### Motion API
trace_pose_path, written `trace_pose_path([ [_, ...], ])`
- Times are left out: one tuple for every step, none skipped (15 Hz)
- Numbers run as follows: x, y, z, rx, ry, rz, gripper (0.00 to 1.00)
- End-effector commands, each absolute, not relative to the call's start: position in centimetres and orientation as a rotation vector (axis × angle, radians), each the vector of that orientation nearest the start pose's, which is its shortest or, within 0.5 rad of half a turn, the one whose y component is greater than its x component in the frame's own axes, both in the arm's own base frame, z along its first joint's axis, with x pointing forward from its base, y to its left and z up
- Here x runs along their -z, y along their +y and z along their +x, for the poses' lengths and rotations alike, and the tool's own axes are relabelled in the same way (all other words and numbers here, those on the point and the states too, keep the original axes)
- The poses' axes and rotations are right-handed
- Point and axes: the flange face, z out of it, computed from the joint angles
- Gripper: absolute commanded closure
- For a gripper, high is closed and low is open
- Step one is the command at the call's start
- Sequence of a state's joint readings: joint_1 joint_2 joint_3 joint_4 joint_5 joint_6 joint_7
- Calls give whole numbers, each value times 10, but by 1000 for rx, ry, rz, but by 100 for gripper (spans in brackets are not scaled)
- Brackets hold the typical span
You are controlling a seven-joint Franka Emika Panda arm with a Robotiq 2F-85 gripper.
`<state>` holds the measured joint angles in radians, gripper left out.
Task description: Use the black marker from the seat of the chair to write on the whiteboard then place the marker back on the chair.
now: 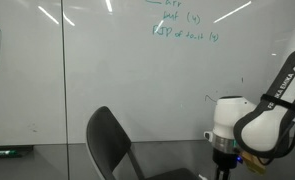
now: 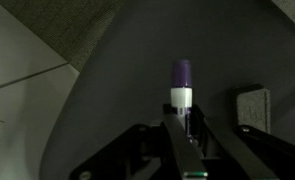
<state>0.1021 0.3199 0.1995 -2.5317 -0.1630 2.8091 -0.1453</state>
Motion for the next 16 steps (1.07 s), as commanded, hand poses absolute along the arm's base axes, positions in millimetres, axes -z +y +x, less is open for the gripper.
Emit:
trace_pose_path([
  [-119,178,408,-58,-999,-2916,89],
  [-106,187,402,-71,-1020,-2905,89],
  [-97,194,397,-77,-1045,-2889,89],
  [-89,200,393,-74,-1070,-2884,89],
  [-81,204,390,-85,-1085,-2877,84],
  [-77,206,389,-96,-1090,-2869,54],
  [-75,208,388,-123,-1067,-2864,53],
  [-75,207,387,-179,-1020,-2849,49],
  [-79,205,386,-181,-999,-2841,40],
  [-87,202,386,-180,-966,-2834,33],
  [-94,197,388,-174,-929,-2840,24],
  [-104,190,390,-158,-888,-2840,18],
  [-114,182,394,-138,-852,-2848,11],
  [-125,173,397,-114,-827,-2854,2],
  [-138,163,398,-119,-823,-2846,0],
  [-150,153,399,-124,-814,-2851,0],
])
